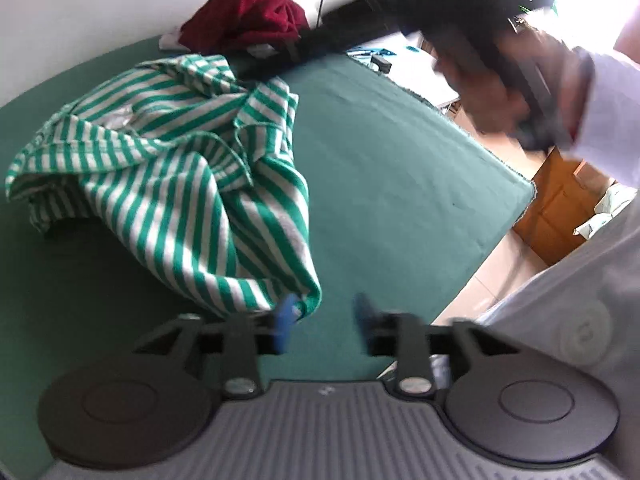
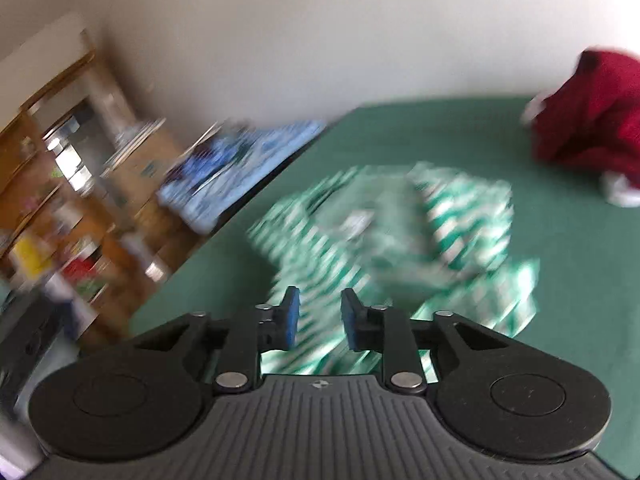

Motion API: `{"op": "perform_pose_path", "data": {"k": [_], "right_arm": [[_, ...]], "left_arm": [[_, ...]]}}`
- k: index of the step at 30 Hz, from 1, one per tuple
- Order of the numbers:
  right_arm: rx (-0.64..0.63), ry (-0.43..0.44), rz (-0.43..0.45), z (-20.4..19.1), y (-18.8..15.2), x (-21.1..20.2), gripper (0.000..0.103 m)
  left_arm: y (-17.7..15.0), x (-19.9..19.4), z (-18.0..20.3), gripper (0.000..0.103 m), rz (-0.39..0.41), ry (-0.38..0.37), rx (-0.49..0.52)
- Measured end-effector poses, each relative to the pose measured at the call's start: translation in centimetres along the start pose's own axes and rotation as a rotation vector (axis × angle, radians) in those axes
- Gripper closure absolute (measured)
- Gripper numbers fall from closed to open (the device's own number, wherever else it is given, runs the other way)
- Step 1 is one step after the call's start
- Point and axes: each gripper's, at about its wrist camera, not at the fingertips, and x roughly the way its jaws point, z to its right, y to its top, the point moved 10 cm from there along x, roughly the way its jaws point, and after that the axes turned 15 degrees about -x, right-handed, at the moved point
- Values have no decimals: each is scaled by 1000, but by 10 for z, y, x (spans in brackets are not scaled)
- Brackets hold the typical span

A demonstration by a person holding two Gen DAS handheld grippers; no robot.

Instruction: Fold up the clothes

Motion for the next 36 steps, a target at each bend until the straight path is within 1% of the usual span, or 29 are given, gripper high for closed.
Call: {"op": "perform_pose_path", "data": {"k": [1, 2, 6, 7, 8, 9, 10, 11, 16, 17, 18, 19, 20, 21, 22, 23, 24, 25, 27, 28, 29, 30, 31, 32, 34, 35, 36], "right_arm": [[-11, 18, -29, -12, -11, 3, 71], [-31, 13, -64, -20, -24, 11, 71], [-23, -57, -121, -22, -48, 28, 71], [-21, -74, -136, -22, -54, 32, 73], [-19, -92, -150, -23, -61, 36, 82], [-17, -109, -164, -23, -67, 40, 88], [-14, -127, -178, -23, -73, 44, 99], [-12, -144, -192, -24, -79, 48, 101], [-9, -141, -151, -36, -73, 11, 101], [-11, -154, -180, -38, -76, 4, 101], [-23, -191, -187, -35, -76, 4, 100], [-35, -229, -193, -31, -76, 4, 95], [-22, -274, -176, -28, -75, 4, 79], [-7, -319, -158, -25, -73, 3, 71], [27, -328, -114, -24, -67, 6, 67], [63, -334, -69, -23, -61, 9, 67], [99, -340, -24, -23, -54, 11, 64], [99, -358, -5, -23, -50, 19, 62], [28, -423, -12, -23, -45, 41, 62], [-4, -454, -18, -22, -46, 50, 63], [-18, -488, -39, -19, -48, 59, 68], [-8, -500, -56, -16, -51, 62, 77], [2, -510, -72, -12, -54, 66, 91], [32, -515, -63, -8, -54, 65, 97], [62, -505, -29, -12, -49, 51, 97], [88, -463, 1, -17, -41, 41, 96], [69, -455, 19, -23, -36, 36, 96]], "left_arm": [[4, -2, -3, 46, 11, 15, 8], [7, -3, -7, 46, 23, 29, 16], [22, -10, -20, 46, 69, 87, 48], [30, -3, -26, 46, 82, 95, 46], [37, 0, -32, 46, 100, 94, 36], [43, 3, -36, 45, 113, 79, 25], [45, 5, -39, 43, 116, 72, 20], [46, 7, -43, 42, 117, 66, 15], [33, 31, -53, 40, 72, 75, 51], [29, 35, -56, 40, 61, 76, 59], [25, 38, -59, 39, 56, 82, 66], [22, 39, -62, 40, 49, 83, 70], [18, 41, -64, 39, 41, 84, 74], [14, 43, -66, 39, 34, 85, 78], [11, 41, -67, 39, 33, 72, 75], [9, 38, -67, 37, 33, 57, 72], [8, 35, -68, 33, 37, 49, 70], [6, 32, -68, 26, 42, 49, 70], [3, 23, -69, 18, 58, 45, 72], [1, 19, -69, 17, 63, 38, 69], [-1, 16, -69, 17, 64, 30, 64], [-3, 13, -68, 14, 64, 22, 59], [-6, 10, -69, 12, 63, 20, 59], [-9, 6, -68, 11, 65, 20, 65], [-14, -2, -68, 11, 74, 16, 79], [-17, -7, -66, 11, 81, 4, 87], [-19, -11, -65, 11, 87, -9, 92]]}}
